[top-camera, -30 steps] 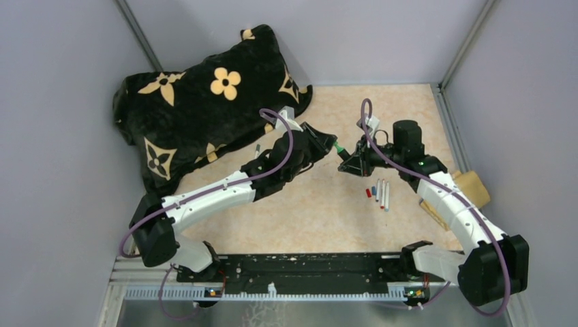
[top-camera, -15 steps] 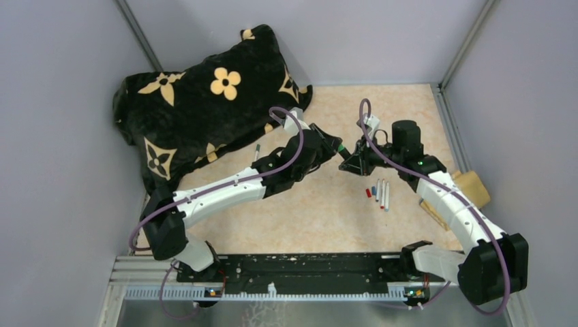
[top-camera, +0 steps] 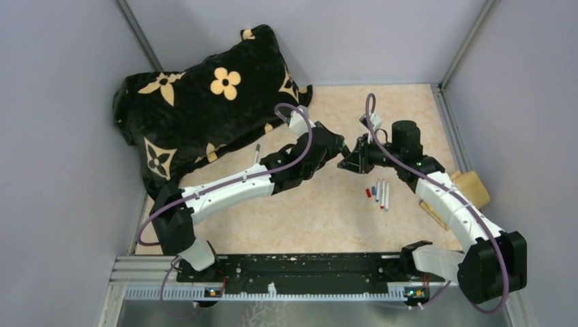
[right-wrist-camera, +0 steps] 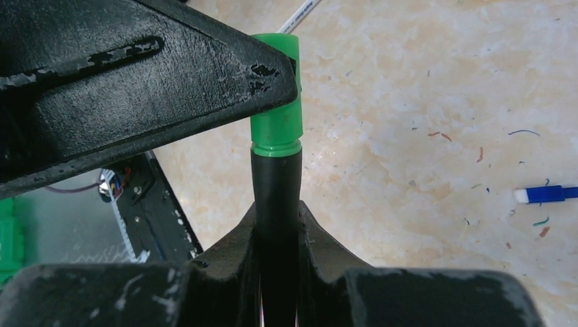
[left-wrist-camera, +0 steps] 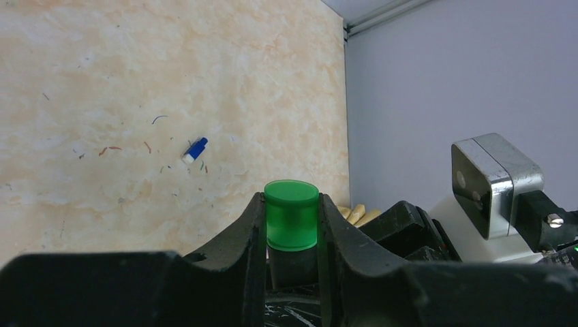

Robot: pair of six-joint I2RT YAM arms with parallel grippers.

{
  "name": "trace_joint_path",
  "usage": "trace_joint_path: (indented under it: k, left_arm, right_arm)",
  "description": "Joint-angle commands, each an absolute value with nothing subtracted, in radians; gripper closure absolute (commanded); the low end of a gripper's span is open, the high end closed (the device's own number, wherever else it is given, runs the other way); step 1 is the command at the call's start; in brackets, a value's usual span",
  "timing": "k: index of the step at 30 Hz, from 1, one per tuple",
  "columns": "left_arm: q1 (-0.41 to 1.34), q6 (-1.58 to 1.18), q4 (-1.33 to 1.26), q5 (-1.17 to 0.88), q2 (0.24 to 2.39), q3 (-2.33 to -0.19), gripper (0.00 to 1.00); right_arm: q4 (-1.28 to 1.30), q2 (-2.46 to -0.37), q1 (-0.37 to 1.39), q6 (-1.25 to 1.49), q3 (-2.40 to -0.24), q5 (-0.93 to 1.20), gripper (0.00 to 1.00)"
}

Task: Insert the pens into the pen caps
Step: Insert the pen cap onto the pen.

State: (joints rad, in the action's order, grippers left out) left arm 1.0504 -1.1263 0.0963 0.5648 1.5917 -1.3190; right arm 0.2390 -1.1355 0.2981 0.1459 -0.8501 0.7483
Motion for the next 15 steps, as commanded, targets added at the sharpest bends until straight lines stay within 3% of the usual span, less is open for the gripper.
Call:
trace_joint_path:
  k: [1,15]
  left_arm:
    - [1.114,-1.114,0.12,0.473,1.621,-1.345,0.76]
    - [1.115,-1.084,0.112,0.517,1.499,-1.282,0.44]
  right_arm:
    - [0.039,-1.136,0.303,0.223,-0.846,0.841,1.0]
    - [-0.031,-1.089,0.266,0.172,-0.768,0.95,1.0]
